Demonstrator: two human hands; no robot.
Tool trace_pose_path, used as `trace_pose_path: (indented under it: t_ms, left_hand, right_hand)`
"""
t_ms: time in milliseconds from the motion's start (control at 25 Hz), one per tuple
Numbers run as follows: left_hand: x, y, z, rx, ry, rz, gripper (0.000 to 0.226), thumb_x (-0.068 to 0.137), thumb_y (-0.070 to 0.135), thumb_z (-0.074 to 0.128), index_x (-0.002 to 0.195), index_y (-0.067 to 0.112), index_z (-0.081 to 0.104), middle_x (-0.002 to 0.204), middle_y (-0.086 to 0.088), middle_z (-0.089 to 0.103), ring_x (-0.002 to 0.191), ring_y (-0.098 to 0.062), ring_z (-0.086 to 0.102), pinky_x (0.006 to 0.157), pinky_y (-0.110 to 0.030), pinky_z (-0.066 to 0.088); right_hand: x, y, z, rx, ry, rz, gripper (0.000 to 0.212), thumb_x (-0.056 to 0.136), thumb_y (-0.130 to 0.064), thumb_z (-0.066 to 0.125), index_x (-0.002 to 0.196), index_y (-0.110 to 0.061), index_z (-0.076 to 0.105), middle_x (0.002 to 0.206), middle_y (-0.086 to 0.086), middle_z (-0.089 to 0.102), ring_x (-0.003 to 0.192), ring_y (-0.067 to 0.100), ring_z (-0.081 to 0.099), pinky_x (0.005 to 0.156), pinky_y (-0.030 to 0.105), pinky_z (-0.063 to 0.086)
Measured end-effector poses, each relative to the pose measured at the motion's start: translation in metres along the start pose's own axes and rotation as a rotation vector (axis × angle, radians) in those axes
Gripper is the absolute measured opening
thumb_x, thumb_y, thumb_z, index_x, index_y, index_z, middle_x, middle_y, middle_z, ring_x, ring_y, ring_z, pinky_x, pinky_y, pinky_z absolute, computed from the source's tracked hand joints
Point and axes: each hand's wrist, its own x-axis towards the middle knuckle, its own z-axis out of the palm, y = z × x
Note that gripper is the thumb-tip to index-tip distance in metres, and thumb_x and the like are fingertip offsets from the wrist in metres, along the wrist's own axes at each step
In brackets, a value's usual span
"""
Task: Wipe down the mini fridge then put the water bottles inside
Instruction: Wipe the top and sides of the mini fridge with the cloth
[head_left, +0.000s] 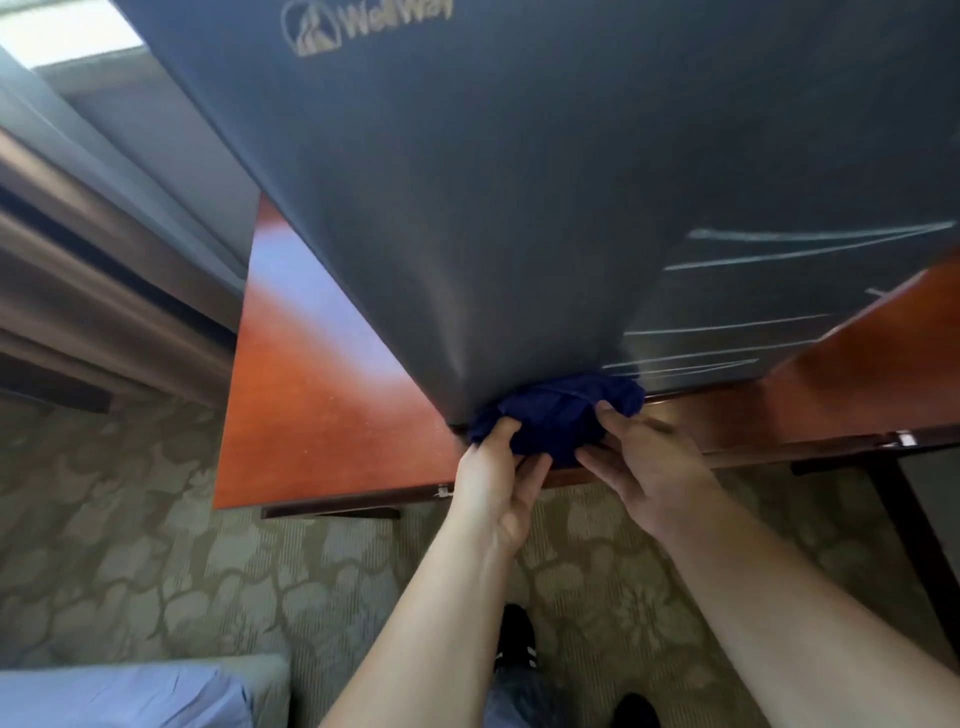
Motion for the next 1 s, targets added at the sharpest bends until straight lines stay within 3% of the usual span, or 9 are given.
trace_pose_path:
  t_ms: [200,320,440,520,720,880,1000]
  left_hand:
    - [-0.064,-0.010,0.051,0.013,-0.121,0.036,0.006,0.099,0.013,0.067,0.104,0.016,0.067,0.110,-0.008,0.072,0.105,-0.019,0.066,0.088,-0.035,0.060]
    - [-0.107,-0.011,0.082,-0.029,-0.135,0.093,0.005,0.099,0.012,0.065,0.096,0.015,0.067,0.092,-0.005,0.070,0.095,-0.018,0.065,0.090,-0.033,0.057]
    - [-0.148,-0.009,0.105,-0.080,-0.148,0.191,0.006,0.099,0.012,0.065,0.097,0.016,0.068,0.094,-0.005,0.071,0.098,-0.018,0.065,0.085,-0.030,0.058]
    - [-0.172,-0.006,0.116,-0.094,-0.139,0.256,0.006,0.099,0.012,0.066,0.096,0.017,0.068,0.096,-0.005,0.070,0.097,-0.018,0.064,0.081,-0.028,0.058]
    - [-0.214,0.000,0.130,-0.037,-0.164,0.430,0.007,0.098,0.013,0.068,0.104,0.017,0.068,0.109,-0.008,0.073,0.099,-0.019,0.068,0.088,-0.030,0.059]
    - [-0.217,-0.006,0.139,0.028,-0.112,0.542,0.024,0.098,0.013,0.068,0.122,0.013,0.068,0.118,-0.010,0.075,0.107,-0.022,0.072,0.080,-0.027,0.061]
    - [-0.208,-0.020,0.151,0.072,-0.099,0.581,0.020,0.098,0.010,0.067,0.117,0.017,0.068,0.117,-0.005,0.076,0.104,-0.017,0.072,0.075,-0.024,0.061]
  right_hand:
    - [-0.042,-0.058,-0.031,0.087,-0.031,-0.159,0.048,0.090,-0.019,0.077,0.130,-0.001,0.059,0.121,0.021,0.069,0.099,0.028,0.073,0.071,0.034,0.065]
    - [-0.068,-0.088,-0.041,0.119,-0.070,-0.248,0.049,0.088,-0.021,0.079,0.126,0.003,0.058,0.116,0.022,0.070,0.087,0.026,0.071,0.065,0.031,0.064]
    - [-0.094,-0.116,-0.049,0.163,-0.159,-0.306,0.056,0.088,-0.025,0.079,0.131,0.002,0.056,0.103,0.021,0.067,0.073,0.020,0.070,0.061,0.025,0.061]
    - [-0.109,-0.129,-0.054,0.169,-0.226,-0.332,0.064,0.087,-0.027,0.080,0.137,0.004,0.053,0.107,0.022,0.069,0.077,0.021,0.073,0.061,0.024,0.060]
    - [-0.142,-0.152,-0.063,0.142,-0.335,-0.320,0.030,0.091,-0.026,0.076,0.106,-0.001,0.067,0.106,0.018,0.076,0.084,0.023,0.076,0.063,0.027,0.061]
    - [-0.146,-0.159,-0.066,0.137,-0.343,-0.280,0.023,0.093,-0.025,0.074,0.106,-0.006,0.069,0.104,0.014,0.076,0.083,0.024,0.076,0.060,0.028,0.062]
    - [-0.130,-0.161,-0.073,0.158,-0.320,-0.216,0.027,0.095,-0.025,0.071,0.116,-0.008,0.068,0.108,0.014,0.076,0.083,0.024,0.076,0.059,0.029,0.062]
